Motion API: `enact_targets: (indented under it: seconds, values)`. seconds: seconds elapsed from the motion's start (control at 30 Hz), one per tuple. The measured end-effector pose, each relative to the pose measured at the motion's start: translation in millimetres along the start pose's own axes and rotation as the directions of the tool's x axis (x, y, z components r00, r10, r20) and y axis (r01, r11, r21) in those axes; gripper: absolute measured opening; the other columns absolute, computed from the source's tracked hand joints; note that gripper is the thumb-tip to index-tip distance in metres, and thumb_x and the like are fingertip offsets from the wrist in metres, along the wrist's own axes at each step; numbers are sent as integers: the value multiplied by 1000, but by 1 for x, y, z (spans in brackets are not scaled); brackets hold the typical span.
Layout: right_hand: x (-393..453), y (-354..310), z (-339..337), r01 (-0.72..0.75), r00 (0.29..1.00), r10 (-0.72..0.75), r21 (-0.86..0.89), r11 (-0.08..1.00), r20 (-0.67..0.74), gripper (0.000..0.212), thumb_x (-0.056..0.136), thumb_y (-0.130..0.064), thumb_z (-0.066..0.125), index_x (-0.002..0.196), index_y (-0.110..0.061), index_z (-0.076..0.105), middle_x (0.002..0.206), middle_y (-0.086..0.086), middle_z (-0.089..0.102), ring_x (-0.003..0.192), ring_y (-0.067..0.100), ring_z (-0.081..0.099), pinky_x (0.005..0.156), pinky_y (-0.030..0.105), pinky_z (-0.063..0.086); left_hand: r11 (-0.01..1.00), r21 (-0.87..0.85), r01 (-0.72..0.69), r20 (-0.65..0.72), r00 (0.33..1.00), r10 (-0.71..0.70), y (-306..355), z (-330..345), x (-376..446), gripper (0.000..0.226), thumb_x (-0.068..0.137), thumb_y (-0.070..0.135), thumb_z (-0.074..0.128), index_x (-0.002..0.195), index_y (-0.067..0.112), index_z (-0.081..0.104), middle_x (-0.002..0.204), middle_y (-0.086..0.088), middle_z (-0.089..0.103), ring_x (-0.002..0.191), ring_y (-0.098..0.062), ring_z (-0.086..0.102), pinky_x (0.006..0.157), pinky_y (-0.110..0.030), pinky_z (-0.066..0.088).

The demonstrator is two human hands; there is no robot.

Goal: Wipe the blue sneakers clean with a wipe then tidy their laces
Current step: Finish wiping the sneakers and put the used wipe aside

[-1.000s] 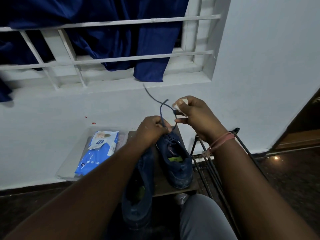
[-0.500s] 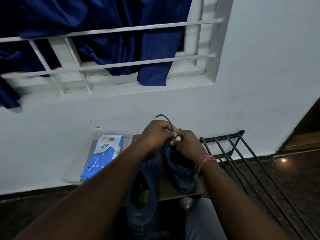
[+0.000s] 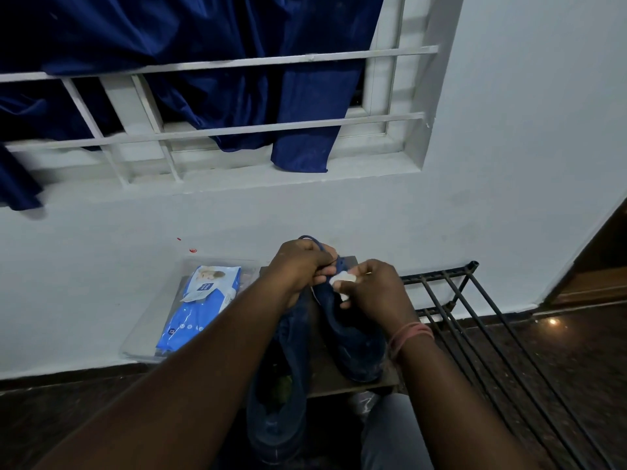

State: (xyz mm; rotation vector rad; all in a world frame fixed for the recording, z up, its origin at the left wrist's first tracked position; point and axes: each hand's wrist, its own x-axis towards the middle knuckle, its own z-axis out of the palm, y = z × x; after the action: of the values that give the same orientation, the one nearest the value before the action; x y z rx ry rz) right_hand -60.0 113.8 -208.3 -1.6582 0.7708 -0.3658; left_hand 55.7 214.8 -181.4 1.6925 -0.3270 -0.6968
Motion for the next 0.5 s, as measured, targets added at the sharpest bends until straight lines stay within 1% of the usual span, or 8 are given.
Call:
enact_targets:
  seconds: [0.1,0.17,0.23,0.3,0.33,0.37,0.43,0.5]
  values:
    - [9,10,16,50,998,-52,73,996,29,23,79,-8,83,92,-11,64,89,11,75,61,24,70,59,35,57,996,89,-5,55,999,0,2,-4,0,8,91,10,71,89,4,75,94,-13,79,78,-17,69,71,-31,57]
    - [13,8,21,116,993,-116,28,993,7,15,78,-17,83,77,-10,70,79,11,72,64,22,65,62,37,53,993,115,-38,55,998,32,2,-6,-2,12,87,14,76,91,3,79,96,-13,79,86,-22,72,80,-37,57]
    - [13,5,21,147,989,-146,34,989,-20,23,80,-23,80,67,-8,68,67,15,65,59,19,58,61,35,48,985,140,-100,52,994,93,5,-10,-4,17,88,23,79,91,7,80,94,-5,80,92,-19,74,85,-32,57]
    - [11,-2,15,160,986,-157,45,986,-53,25,82,-24,78,65,-9,68,58,6,61,55,16,56,59,32,46,981,133,-143,57,989,136,10,-13,-9,22,93,31,74,96,10,80,86,5,78,82,-5,73,70,-19,55]
    - [8,-7,12,163,985,-160,46,986,-66,26,83,-24,77,64,-9,68,56,1,60,54,15,55,58,31,46,983,106,-152,58,987,147,12,-15,-10,23,96,31,70,100,10,79,86,8,77,76,2,69,61,-12,51]
    - [7,-11,8,176,982,-173,40,984,-78,27,83,-25,76,64,-9,67,55,-1,58,53,15,54,58,31,46,985,71,-154,50,987,151,13,-16,-9,23,97,30,67,103,10,78,92,8,77,79,3,67,56,-9,47]
    - [4,-25,0,254,961,-252,2,967,-111,28,83,-28,76,66,-9,65,55,-4,58,53,14,53,58,31,46,988,-10,-155,38,987,155,16,-17,-10,21,98,29,66,105,13,77,107,3,76,92,-9,64,57,-11,48]
    - [3,-41,-7,343,928,-347,-57,938,-132,16,83,-25,79,74,-15,70,63,-9,65,58,10,59,59,26,50,981,-82,-176,41,983,180,18,-14,-12,24,101,30,61,106,13,77,103,0,76,92,-14,62,64,-17,50]
